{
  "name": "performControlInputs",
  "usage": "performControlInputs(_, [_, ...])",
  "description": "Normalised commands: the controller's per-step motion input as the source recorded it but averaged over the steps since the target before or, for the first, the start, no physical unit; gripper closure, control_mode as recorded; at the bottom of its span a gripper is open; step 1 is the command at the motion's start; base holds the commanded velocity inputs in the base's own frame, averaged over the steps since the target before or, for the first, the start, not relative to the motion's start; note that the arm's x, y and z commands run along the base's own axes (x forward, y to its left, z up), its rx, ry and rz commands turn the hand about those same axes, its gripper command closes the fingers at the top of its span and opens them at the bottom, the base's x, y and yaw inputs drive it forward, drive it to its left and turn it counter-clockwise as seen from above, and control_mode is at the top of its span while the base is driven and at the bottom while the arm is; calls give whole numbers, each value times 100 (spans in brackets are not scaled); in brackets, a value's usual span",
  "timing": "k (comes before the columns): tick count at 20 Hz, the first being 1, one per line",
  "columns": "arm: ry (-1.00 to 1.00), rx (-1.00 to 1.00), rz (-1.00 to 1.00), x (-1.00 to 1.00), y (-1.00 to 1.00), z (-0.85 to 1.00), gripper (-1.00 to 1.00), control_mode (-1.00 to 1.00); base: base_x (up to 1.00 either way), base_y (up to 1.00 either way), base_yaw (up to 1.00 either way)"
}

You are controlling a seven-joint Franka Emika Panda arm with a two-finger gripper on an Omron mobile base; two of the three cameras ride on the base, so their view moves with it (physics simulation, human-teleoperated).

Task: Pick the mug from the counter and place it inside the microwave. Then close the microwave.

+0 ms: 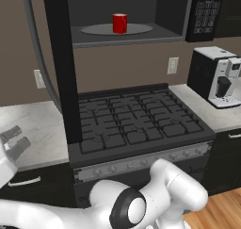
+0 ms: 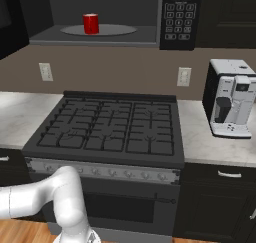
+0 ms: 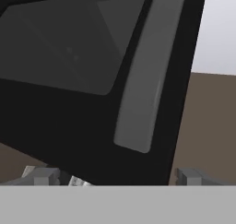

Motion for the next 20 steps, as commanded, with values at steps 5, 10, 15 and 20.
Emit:
performControlInputs(5, [8,0,0,14,-17,19,-100,-100,0,0,0])
performControlInputs(10, [5,0,0,20,-25,9,-100,-100,0,0,0])
performControlInputs(15, [9,0,0,13,-34,20,-100,-100,0,0,0])
performControlInputs(20, [16,0,0,3,-31,24,-100,-100,0,0,0])
